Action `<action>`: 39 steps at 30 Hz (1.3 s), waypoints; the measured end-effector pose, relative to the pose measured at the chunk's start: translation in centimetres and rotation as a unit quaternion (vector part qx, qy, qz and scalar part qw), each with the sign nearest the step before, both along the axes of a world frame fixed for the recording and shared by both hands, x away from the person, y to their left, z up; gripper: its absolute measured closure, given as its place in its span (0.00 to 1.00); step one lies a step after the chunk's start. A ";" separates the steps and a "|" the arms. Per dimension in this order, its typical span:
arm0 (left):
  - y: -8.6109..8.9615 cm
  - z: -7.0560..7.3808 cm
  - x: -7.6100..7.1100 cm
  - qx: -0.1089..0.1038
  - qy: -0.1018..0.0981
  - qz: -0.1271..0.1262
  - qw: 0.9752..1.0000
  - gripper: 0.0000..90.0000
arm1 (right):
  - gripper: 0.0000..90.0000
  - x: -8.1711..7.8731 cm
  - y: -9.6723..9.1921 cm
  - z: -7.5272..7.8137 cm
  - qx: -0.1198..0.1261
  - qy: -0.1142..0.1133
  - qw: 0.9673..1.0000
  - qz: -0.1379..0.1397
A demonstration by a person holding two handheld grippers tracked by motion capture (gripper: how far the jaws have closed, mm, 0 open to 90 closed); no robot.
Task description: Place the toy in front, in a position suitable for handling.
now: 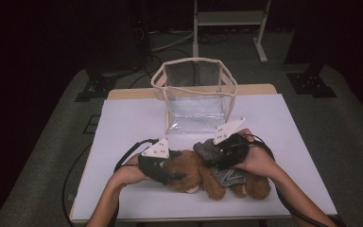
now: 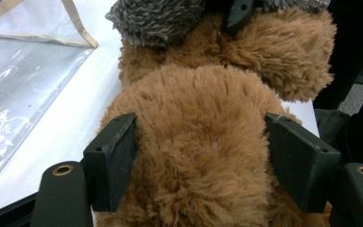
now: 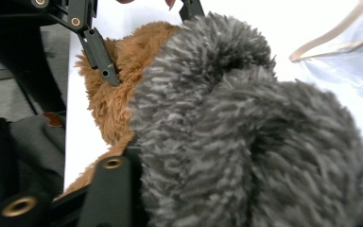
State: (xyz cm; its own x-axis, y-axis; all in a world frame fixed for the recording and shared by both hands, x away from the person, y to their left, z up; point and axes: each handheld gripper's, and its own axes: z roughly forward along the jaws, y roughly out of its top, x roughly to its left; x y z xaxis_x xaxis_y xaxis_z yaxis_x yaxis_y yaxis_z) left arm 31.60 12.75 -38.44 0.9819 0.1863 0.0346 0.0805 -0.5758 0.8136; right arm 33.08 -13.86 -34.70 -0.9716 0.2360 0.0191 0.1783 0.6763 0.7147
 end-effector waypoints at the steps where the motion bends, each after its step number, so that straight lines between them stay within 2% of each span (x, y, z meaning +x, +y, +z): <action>1: 0.0 -0.1 0.0 -0.003 0.002 -0.001 1.000 0.31 | 0.51 0.0 -0.1 0.1 0.004 0.002 1.000 0.005; 5: 0.0 0.1 0.1 0.001 0.003 -0.004 1.000 0.31 | 0.38 -0.4 -1.0 1.1 0.007 0.000 1.000 0.011; 10: 0.0 0.2 0.0 0.007 0.000 -0.003 1.000 0.30 | 0.35 -0.4 -2.1 1.8 0.006 -0.006 1.000 0.002; 11: 0.0 0.2 0.0 0.007 0.000 -0.003 1.000 0.30 | 0.38 -0.3 -2.2 1.9 0.005 -0.006 1.000 -0.001; 14: -0.1 0.2 0.0 0.007 -0.002 -0.004 1.000 0.30 | 0.71 -0.1 -2.2 2.4 0.012 -0.007 1.000 -0.013; 15: -0.1 0.2 0.0 0.007 -0.004 -0.005 1.000 0.30 | 0.74 -0.1 -2.0 2.4 0.009 -0.019 1.000 -0.017; 17: 0.0 0.3 0.0 0.007 -0.008 -0.005 1.000 0.30 | 0.77 0.1 -1.2 2.1 -0.003 -0.011 1.000 -0.014; 18: 0.0 0.4 0.0 0.006 -0.010 -0.005 1.000 0.30 | 0.77 0.2 -0.7 1.8 -0.009 -0.015 1.000 -0.009; 20: 0.1 0.5 0.1 0.004 -0.010 -0.007 1.000 0.30 | 0.80 0.0 0.2 0.9 -0.015 -0.003 1.000 0.001; 21: 0.2 0.5 0.1 0.003 -0.010 -0.009 1.000 0.31 | 0.80 -0.1 0.7 0.5 -0.017 -0.007 1.000 0.009; 24: 0.5 0.8 0.1 -0.002 -0.014 -0.013 1.000 0.38 | 0.81 -0.3 1.7 -0.4 -0.010 -0.006 1.000 0.024; 26: 0.7 1.1 0.1 -0.010 -0.018 -0.008 1.000 0.44 | 0.81 -0.4 2.1 -0.8 -0.015 -0.005 0.999 0.028; 30: 0.5 2.0 -0.2 -0.033 -0.041 -0.002 0.999 0.62 | 0.80 -0.6 2.1 -1.1 -0.016 -0.009 0.999 0.032; 32: 0.0 2.3 -0.3 -0.040 -0.049 -0.007 0.998 0.64 | 0.80 -0.8 2.1 -1.1 -0.016 -0.010 0.999 0.033; 35: -0.6 2.4 -0.3 -0.040 -0.056 -0.017 0.998 0.65 | 0.78 -0.9 2.2 -1.1 -0.018 -0.014 0.999 0.035; 37: -0.8 2.3 -0.2 -0.035 -0.057 -0.016 0.998 0.69 | 0.76 -0.9 2.2 -1.2 -0.017 -0.015 0.999 0.038; 39: -1.2 1.7 0.0 -0.013 -0.056 -0.011 0.998 0.80 | 0.70 -1.0 2.1 -1.2 -0.016 -0.013 0.999 0.039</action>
State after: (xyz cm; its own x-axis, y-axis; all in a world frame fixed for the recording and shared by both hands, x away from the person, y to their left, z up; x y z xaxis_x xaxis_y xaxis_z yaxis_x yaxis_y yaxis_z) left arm 31.64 11.58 -36.77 0.9759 0.1674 0.1400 -0.0241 -0.5550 0.8315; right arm 32.12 -11.72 -35.87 -0.9872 0.1592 -0.0132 0.1052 0.7102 0.6961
